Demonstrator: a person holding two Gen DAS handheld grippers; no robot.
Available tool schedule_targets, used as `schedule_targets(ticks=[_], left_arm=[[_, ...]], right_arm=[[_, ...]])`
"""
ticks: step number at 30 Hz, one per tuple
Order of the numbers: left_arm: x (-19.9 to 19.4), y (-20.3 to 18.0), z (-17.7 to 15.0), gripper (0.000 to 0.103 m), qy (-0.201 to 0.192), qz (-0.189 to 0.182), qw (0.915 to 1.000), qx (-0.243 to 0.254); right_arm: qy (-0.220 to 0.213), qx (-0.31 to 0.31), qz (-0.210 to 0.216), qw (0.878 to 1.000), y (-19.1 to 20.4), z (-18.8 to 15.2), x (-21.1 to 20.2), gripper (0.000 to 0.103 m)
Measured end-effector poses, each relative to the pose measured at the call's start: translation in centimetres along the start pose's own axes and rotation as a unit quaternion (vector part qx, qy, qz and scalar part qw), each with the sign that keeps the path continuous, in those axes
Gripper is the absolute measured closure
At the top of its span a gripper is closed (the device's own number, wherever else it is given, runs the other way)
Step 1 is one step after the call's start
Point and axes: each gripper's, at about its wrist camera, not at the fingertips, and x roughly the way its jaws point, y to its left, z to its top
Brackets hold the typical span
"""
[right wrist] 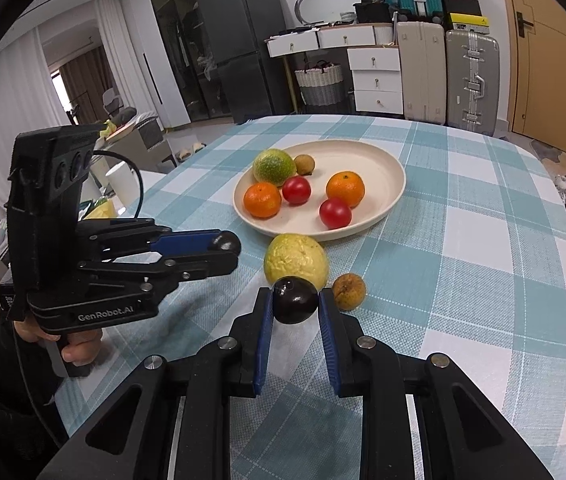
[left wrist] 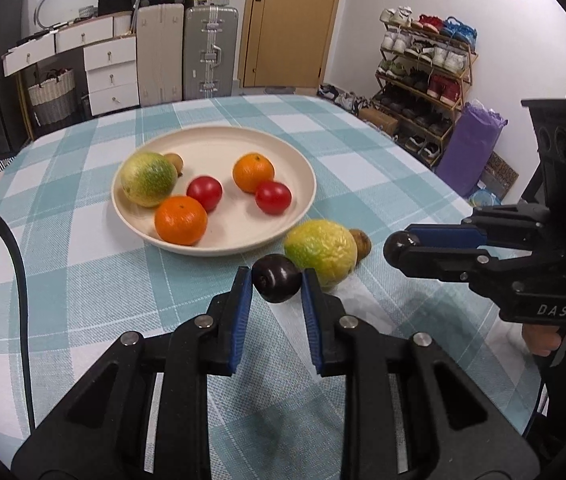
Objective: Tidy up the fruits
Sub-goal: 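Carry both dark plums into the cream plate and open both tools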
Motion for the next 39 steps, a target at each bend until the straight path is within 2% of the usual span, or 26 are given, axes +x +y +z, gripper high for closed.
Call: schedule_targets(ticks=[10, 16, 25, 39], left_arm=[[-0.6, 0.7, 1.9, 0.081, -0.025, 0.016, 0.9996, -0.001], [0.3, 1.1, 3.1, 0.081, -0.029, 0.018, 0.9994, -0.002], [1.3, 1.6, 4.6, 0.081, -0.033, 0.022, 0.9992, -0.002], [4.6, 2.7, 5.5, 0.081, -0.017, 0.019, 0.9996, -0.014]], right_arm=[[-0.053, 0.03, -0.012, 0.998, -0.6, 1.5, -0.7, 0.079], [-0.063, 0.037, -0.025, 0.997, -1.0, 2.8, -0.5, 0.079], [-0.062, 0.047, -0.04, 0.996, -1.8, 4.5, 0.7, 0.079], [-0.046, 0.053, -0.053, 0.996, -2.7, 6.1, 3.0, 0.079]])
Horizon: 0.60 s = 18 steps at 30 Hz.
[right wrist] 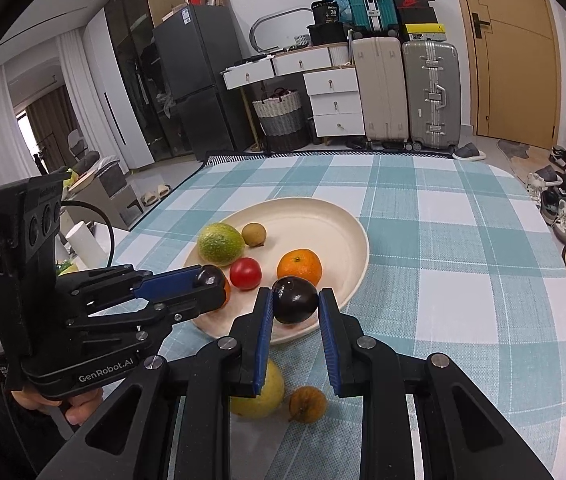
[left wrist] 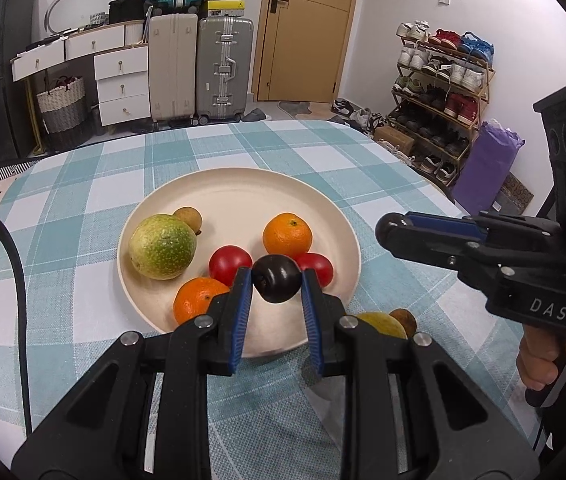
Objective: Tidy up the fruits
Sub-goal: 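Carry both dark plums into the cream plate and open both tools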
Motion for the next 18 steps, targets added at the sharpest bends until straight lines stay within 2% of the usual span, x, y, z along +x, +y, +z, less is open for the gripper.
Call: schedule_targets(ticks=[18], left_arm=[[2.2, -0.3, -0.8, 0.081, 0.015, 0.018, 0.9996, 0.015]], right_arm=[[0.032, 0.004, -0.022, 0.999, -0.9, 0.3, 4.3, 0.079]])
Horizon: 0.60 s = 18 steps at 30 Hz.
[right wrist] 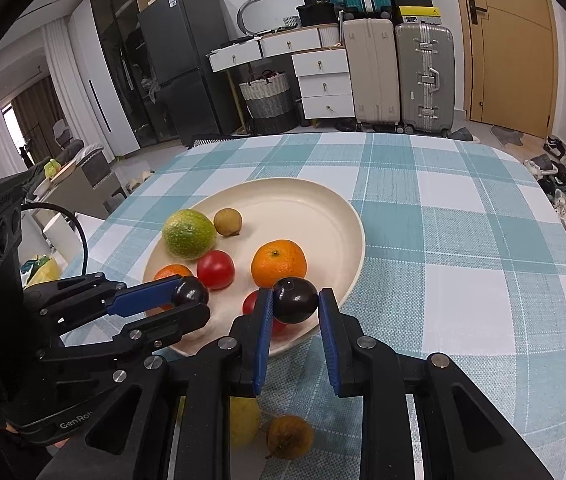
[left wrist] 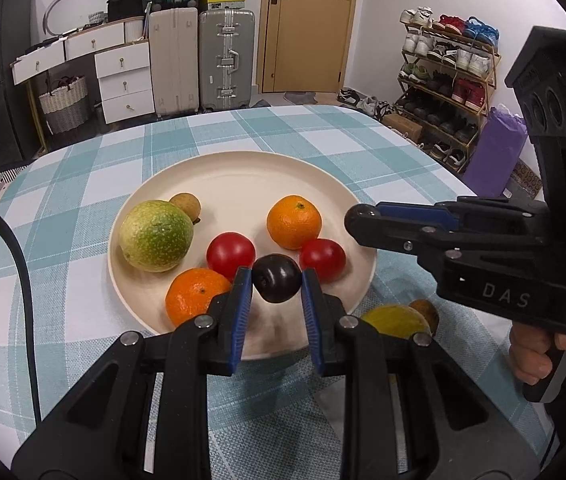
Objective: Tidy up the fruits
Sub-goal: 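Carry both dark plums into the cream plate and open both tools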
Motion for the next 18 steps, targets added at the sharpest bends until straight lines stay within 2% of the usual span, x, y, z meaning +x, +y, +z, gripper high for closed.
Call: schedule_targets(ticks=[12, 15, 18], left_arm=[[0.12, 0.33, -0.16, 0.081, 0.004, 0.0, 1.0, -0.008], [-0.15, 0.34, -0.15, 0.081, 0.002, 0.0, 1.0, -0.006], [-0.48, 0.49, -0.09, 0.08, -0.001, -0.002, 1.0, -0.008]], right_arm=[[0.017, -0.002, -0.02, 1.0, 0.04, -0.14, 0.72, 0.079], [0.021, 0.003, -0.024, 1.0, -0.09, -0.12, 0.53, 0.076], [0.012, 0.005, -0.028, 1.0, -0.21, -0.01, -0.18, 0.075]])
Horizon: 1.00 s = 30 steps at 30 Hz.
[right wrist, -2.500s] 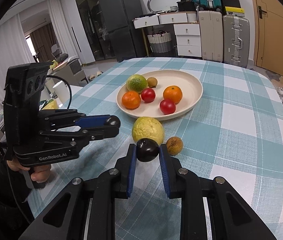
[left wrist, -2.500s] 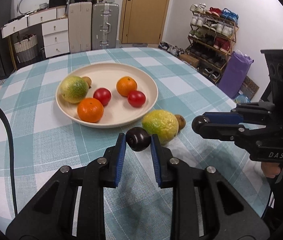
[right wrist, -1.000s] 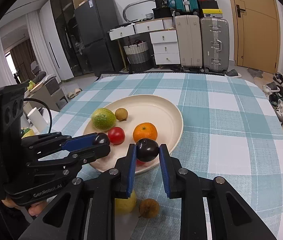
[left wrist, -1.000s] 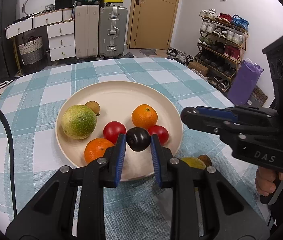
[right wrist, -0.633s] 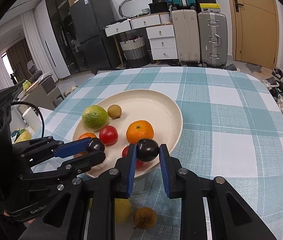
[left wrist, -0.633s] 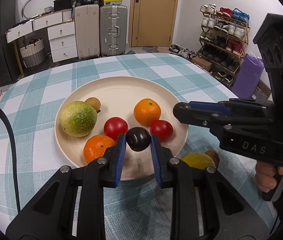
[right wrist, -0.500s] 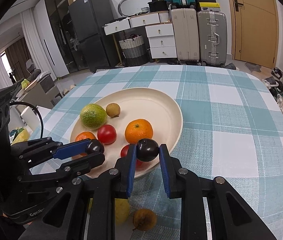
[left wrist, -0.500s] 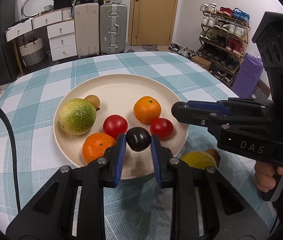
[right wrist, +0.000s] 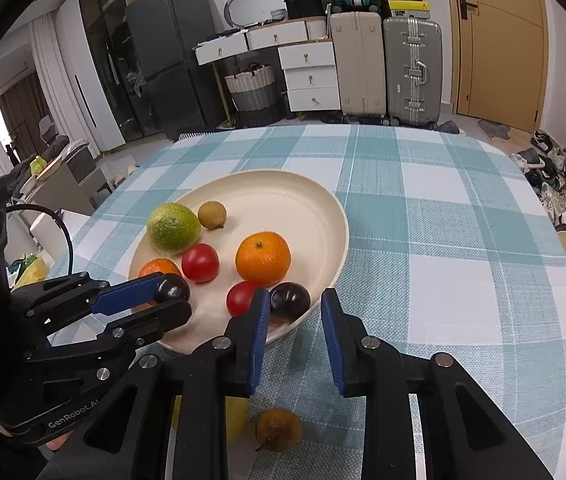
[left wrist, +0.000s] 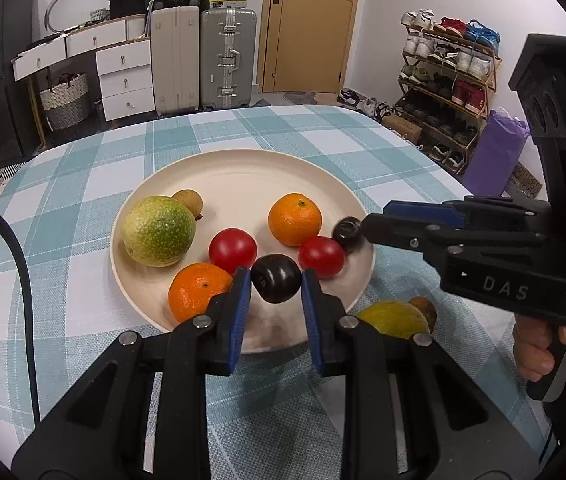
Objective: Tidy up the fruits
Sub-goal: 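Carry both dark plums into the cream plate and open both tools, then withdraw both open tools toward the yellow citrus and brown kiwi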
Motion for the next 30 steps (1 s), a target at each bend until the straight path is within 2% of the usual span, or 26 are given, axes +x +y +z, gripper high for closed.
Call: schedule_targets(ticks=[2, 4, 5, 10, 11, 12, 13, 16, 18, 20, 21, 24, 30], left_arm=[[-0.2, 0.2, 0.1, 0.08, -0.001, -0.003, 1.0, -0.005], [-0.5, 0.4, 0.1, 0.079, -0.003, -0.006, 0.9999, -0.01], [-0.6, 0.5, 0.1, 0.075, -0.003, -0.006, 0.9999, -0.011], [-1.6, 0.5, 0.0, 0.044, -0.021, 0.003, 0.9997, -0.01], [-1.9, 0.6, 0.0, 0.033, -0.025, 0.004, 0.9996, -0.01], [-2.2, 0.6, 0.0, 0.022, -0.03, 0.007, 0.9995, -0.011], [-2.5, 0.6, -0.1, 0.019, -0.034, 0.01, 0.9993, -0.012], [-3.2, 0.7, -0.4, 0.017, -0.038, 0.007, 0.9991, -0.016], [-3.6, 0.6, -0.6, 0.01, -0.039, 0.013, 0.999, -0.02], [-3.9, 0.4, -0.7, 0.001, -0.043, 0.018, 0.9986, -0.024], [-4.2, 0.3, -0.9, 0.001, -0.047, 0.014, 0.9985, -0.025], [-4.6, -0.1, -1.6, 0.001, -0.043, 0.001, 0.9988, -0.025], [-4.4, -0.8, -2.6, 0.001, -0.026, -0.008, 0.9995, -0.017]], right_arm=[[-0.005, -0.003, -0.011, 1.0, 0.0, 0.1, -0.5, 0.074], [-0.007, -0.004, -0.013, 1.0, -0.1, 0.2, -0.9, 0.068], [-0.009, -0.003, -0.012, 1.0, -0.1, 0.2, -1.1, 0.066], [-0.018, -0.001, -0.012, 1.0, -0.3, -0.2, -2.3, 0.052], [-0.019, -0.001, -0.014, 1.0, -0.4, -0.3, -2.5, 0.049], [-0.02, 0.0, -0.016, 1.0, -0.4, -0.5, -2.7, 0.038], [-0.021, 0.001, -0.019, 1.0, -0.5, -0.7, -3.0, 0.028], [-0.029, 0.008, -0.019, 0.999, -0.9, -1.4, -3.9, 0.016], [-0.03, 0.011, -0.02, 0.999, -1.1, -1.7, -4.3, 0.013], [-0.033, 0.011, -0.021, 0.999, -1.2, -2.1, -4.8, 0.005], [-0.036, 0.01, -0.022, 0.999, -1.3, -2.3, -5.0, 0.001], [-0.043, 0.009, -0.025, 0.999, -1.6, -2.9, -5.6, 0.0], [-0.026, 0.004, -0.023, 0.999, -1.8, -3.8, -5.4, 0.0]])
